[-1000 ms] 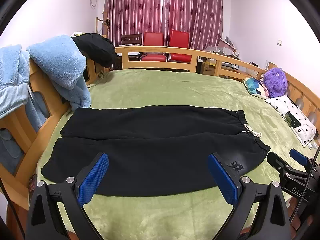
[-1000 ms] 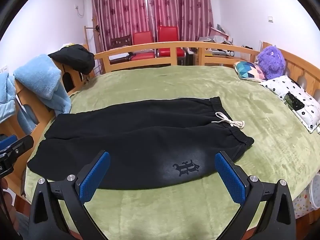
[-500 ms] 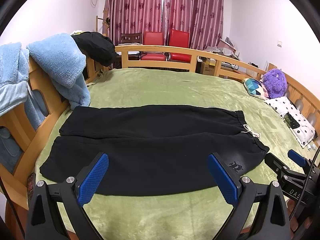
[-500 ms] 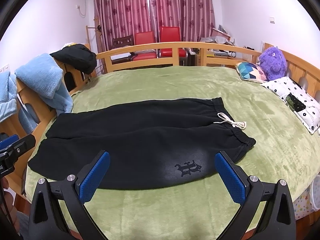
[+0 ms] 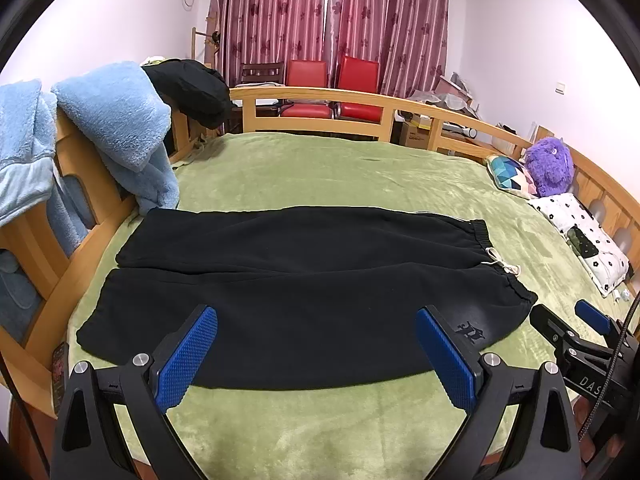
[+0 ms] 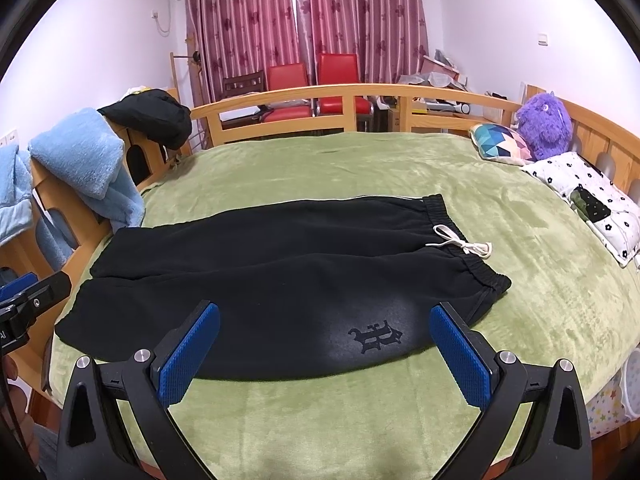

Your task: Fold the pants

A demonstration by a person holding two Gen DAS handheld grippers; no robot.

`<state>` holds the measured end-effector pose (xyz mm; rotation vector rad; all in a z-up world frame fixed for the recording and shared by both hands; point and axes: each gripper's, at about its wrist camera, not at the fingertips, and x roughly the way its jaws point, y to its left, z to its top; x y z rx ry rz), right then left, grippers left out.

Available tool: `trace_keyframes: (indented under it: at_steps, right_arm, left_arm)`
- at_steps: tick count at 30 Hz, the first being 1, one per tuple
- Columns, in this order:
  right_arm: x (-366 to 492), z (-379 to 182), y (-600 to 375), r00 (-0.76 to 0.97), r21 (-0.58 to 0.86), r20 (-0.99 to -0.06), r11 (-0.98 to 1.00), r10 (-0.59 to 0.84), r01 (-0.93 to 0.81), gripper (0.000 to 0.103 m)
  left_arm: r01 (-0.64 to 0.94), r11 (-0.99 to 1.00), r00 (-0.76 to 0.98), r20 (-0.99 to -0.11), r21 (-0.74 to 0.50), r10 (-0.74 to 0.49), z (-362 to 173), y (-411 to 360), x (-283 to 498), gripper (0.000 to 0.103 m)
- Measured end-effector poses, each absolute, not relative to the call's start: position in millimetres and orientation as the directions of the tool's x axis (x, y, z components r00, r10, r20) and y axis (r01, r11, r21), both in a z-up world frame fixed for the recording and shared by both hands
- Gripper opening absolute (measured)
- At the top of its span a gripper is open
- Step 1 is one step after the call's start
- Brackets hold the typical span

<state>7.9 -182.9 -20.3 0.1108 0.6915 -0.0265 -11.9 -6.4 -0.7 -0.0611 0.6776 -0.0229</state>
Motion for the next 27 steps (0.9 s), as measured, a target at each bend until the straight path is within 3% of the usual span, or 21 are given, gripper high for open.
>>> trace_keyframes:
  at_steps: [27]
  right_arm:
    - [8.1,-24.1,-186.0,0.774,0.086,-0.634,0.994,0.005,0.064,0.103]
  left_arm:
    - [0.005,0.997,0.781,-0.623,-0.071,-0.049,3.0,0.8,-12.1,0.1]
